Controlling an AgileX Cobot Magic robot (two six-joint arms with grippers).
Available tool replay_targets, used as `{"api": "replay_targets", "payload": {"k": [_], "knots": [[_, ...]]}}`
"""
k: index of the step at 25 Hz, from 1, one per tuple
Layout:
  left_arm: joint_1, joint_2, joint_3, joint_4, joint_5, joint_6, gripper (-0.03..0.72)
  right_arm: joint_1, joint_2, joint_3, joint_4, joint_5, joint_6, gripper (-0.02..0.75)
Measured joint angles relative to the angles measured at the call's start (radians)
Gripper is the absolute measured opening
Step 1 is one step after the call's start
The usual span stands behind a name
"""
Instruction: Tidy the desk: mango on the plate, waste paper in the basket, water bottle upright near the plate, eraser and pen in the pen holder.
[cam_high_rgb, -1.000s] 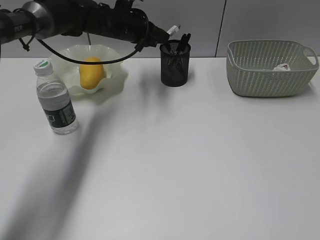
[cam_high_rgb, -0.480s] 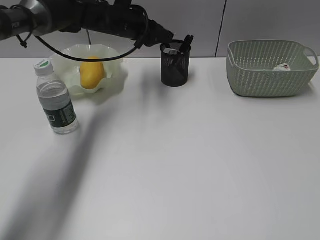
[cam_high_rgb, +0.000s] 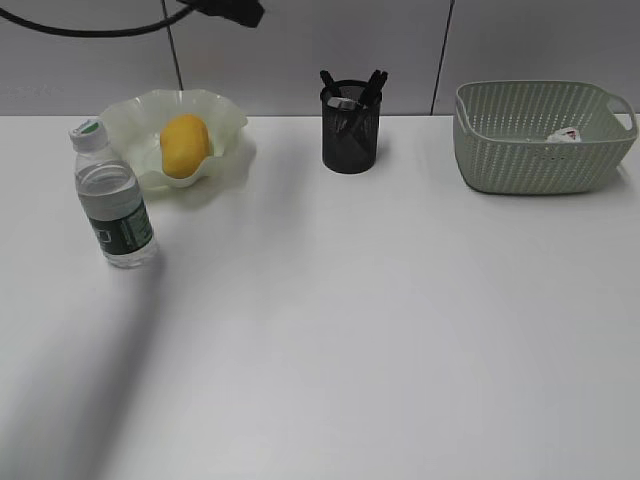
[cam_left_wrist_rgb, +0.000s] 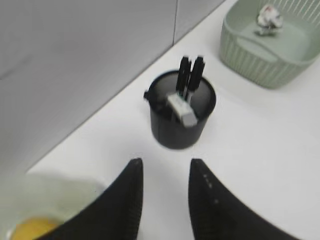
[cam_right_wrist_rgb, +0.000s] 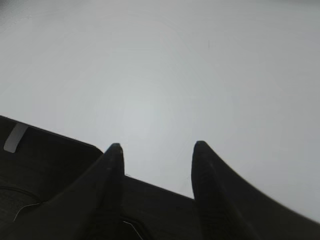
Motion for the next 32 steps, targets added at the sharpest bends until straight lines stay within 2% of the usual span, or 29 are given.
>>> {"api": "replay_targets", "payload": {"k": [4,7,11,15,18,20,22,26,29,32], "knots": [[-0.001,-0.095,0.016,0.196,0.145,-0.245,0.184,0.000,0.000,0.000,0.000,0.000,0.000,0.361],[-0.001,-0.205,0.113,0.304,0.195,-0.330,0.146,0.000,0.000,0.000,0.000,0.000,0.000,0.361],[-0.001,-0.436,0.397,0.404,0.148,-0.407,0.116,0.000,0.000,0.000,0.000,0.000,0.000,0.361],[-0.001,-0.752,0.799,0.425,-0.014,-0.439,0.107,0.000,0.000,0.000,0.000,0.000,0.000,0.361],[-0.001,-0.994,1.018,0.443,-0.072,-0.443,0.115,0.000,0.000,0.000,0.000,0.000,0.000,0.361],[-0.001,-1.160,1.153,0.454,-0.058,-0.449,0.160,0.000,0.000,0.000,0.000,0.000,0.000,0.359],[-0.001,-1.323,1.241,0.457,-0.021,-0.462,0.251,0.000,0.000,0.000,0.000,0.000,0.000,0.359],[-0.001,-1.676,1.349,0.444,0.035,-0.543,0.417,0.000,0.000,0.000,0.000,0.000,0.000,0.359],[-0.001,-1.855,1.366,0.424,0.132,-0.568,0.452,0.000,-0.001,0.000,0.000,0.000,0.000,0.359],[0.000,-1.965,1.374,0.458,0.206,-0.584,0.459,0.000,-0.001,0.000,0.000,0.000,0.000,0.359]]}}
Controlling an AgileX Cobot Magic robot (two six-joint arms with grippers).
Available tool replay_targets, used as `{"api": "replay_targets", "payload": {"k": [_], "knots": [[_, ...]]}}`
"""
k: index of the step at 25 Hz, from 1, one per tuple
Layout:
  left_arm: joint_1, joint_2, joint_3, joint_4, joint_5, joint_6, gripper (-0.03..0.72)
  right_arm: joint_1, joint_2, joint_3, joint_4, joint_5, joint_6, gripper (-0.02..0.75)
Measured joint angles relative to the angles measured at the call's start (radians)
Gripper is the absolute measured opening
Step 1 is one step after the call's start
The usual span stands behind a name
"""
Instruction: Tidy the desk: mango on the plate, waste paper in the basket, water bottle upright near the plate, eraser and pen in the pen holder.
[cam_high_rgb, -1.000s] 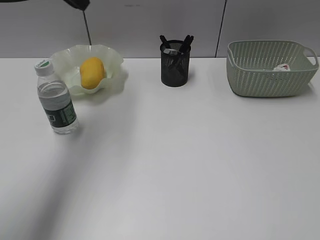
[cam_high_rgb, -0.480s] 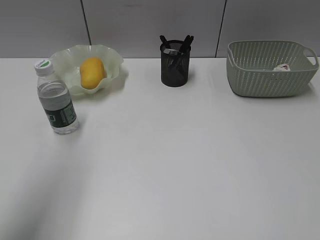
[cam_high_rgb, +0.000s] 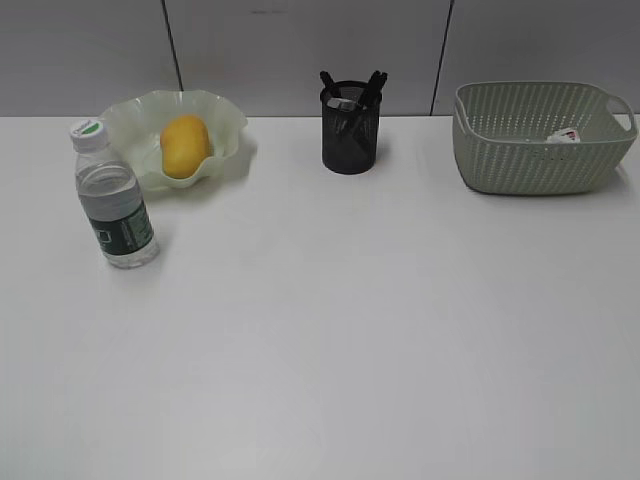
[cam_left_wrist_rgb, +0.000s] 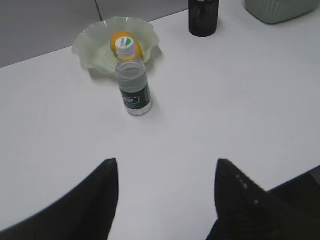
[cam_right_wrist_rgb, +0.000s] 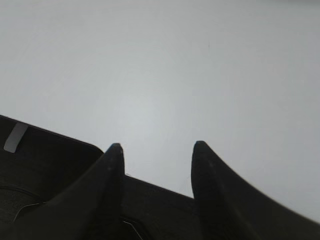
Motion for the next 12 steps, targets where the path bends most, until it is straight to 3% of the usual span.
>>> {"api": "replay_targets", "payload": {"k": [4,9,12], "knots": [[0.006,-0.092,0.042,0.022,-0.022,-0.058,0.430,0.000,0.000,0.000,0.000,0.000,0.000,0.358],[0.023,-0.221,0.222,0.041,-0.053,-0.097,0.401,0.000,0.000,0.000,-0.028,-0.002,-0.019,0.358],[0.038,-0.228,0.259,0.045,-0.097,-0.100,0.390,0.000,-0.001,0.001,-0.055,-0.011,-0.022,0.358]]}}
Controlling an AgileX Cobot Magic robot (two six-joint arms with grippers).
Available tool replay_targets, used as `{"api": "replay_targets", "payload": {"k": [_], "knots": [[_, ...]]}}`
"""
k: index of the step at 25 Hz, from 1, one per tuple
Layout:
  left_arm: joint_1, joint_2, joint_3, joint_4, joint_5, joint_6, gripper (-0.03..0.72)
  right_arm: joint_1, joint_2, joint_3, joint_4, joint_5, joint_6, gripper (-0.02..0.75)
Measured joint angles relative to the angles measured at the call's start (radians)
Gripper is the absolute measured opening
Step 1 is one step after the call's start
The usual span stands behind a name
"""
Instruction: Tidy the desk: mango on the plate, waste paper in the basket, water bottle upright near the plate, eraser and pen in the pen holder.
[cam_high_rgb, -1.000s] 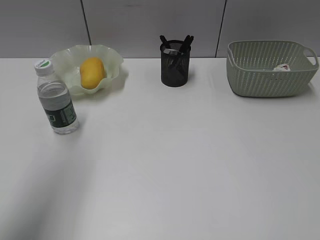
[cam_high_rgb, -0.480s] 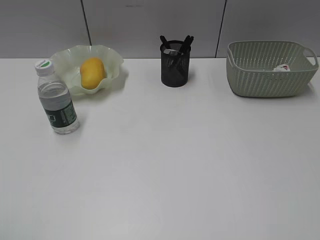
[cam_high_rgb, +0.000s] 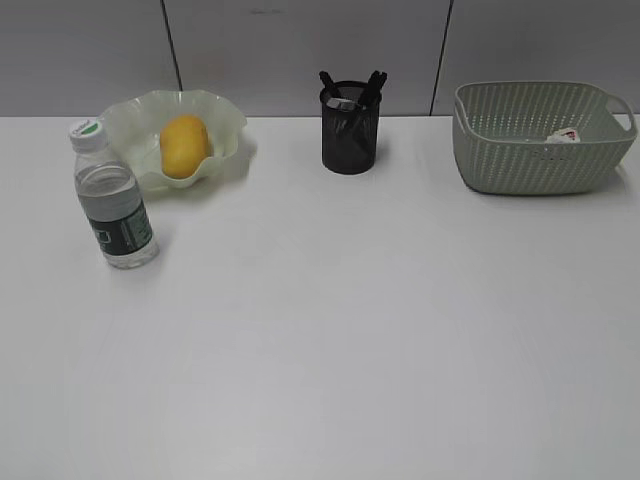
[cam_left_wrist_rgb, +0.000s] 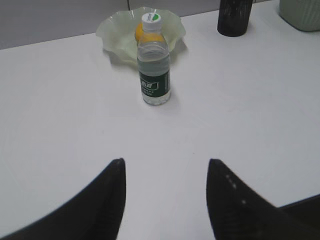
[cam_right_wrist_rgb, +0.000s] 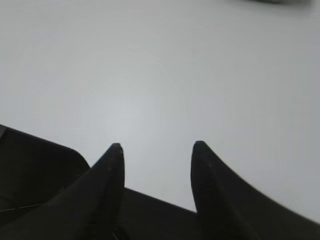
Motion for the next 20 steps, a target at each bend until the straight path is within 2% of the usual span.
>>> {"api": "replay_targets", "payload": {"k": [6,16,18,20], "knots": [[0.007,0.000,0.010,0.007,-0.014,0.000,0.363,0.000,-0.004,0.000,-0.015,0.000,-0.001,0.358],[0.018,0.000,0.010,0.008,-0.016,-0.001,0.361,-0.006,-0.004,0.001,-0.003,-0.001,-0.001,0.358],[0.065,0.000,0.010,0.009,-0.016,-0.001,0.361,-0.048,-0.004,0.001,0.003,-0.001,-0.001,0.358],[0.123,0.000,0.010,0.009,-0.016,-0.001,0.361,-0.146,-0.009,0.001,0.012,-0.002,-0.001,0.358]]}}
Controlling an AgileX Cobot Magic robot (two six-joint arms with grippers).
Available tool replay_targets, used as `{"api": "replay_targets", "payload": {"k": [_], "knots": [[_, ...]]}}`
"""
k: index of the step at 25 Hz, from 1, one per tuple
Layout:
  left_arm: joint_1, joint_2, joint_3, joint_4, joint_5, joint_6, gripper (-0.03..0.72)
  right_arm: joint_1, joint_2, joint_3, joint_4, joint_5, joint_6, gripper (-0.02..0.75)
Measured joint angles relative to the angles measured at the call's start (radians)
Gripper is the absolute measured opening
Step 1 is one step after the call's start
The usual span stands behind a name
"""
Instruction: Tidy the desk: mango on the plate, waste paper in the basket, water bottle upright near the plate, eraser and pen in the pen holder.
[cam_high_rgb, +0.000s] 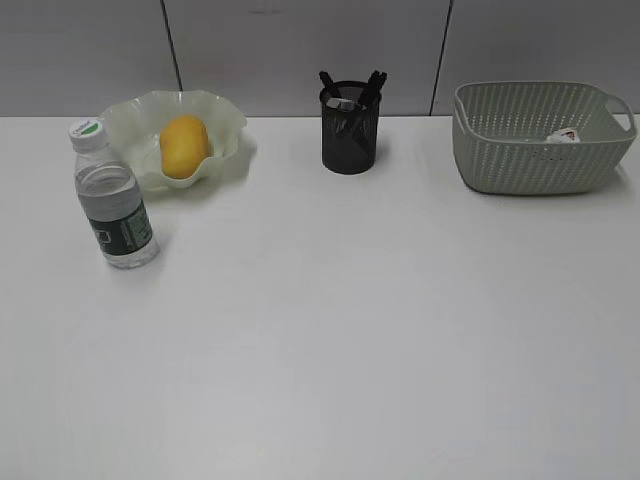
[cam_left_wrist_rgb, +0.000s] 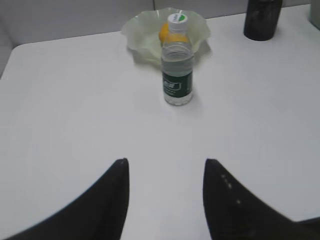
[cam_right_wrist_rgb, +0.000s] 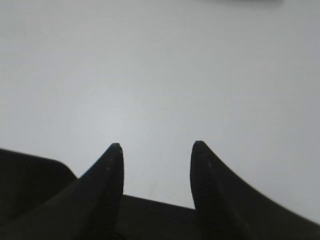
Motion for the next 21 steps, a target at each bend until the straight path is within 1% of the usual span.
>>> {"api": "replay_targets", "payload": {"k": [3,5,6,9,16,21], "knots": [[0.085,0.000,0.000,0.000,0.000,0.000,0.361,-0.158,-0.043,0.000,0.006,-0.002,0.000,0.358],[0.123,0.000,0.000,0.000,0.000,0.000,0.361,-0.226,-0.099,0.000,0.006,-0.002,0.000,0.358],[0.133,-0.001,0.000,0.000,-0.001,0.000,0.361,-0.247,-0.136,0.000,0.007,-0.002,0.000,0.358],[0.141,-0.001,0.001,0.001,-0.001,0.000,0.361,-0.266,-0.216,0.000,0.013,-0.002,0.000,0.358],[0.142,-0.002,0.001,0.001,-0.001,0.000,0.358,-0.268,-0.221,0.000,0.043,-0.002,0.000,0.358],[0.142,-0.002,0.001,0.001,-0.001,0.000,0.318,-0.268,-0.221,0.000,0.043,-0.002,0.000,0.357]]}}
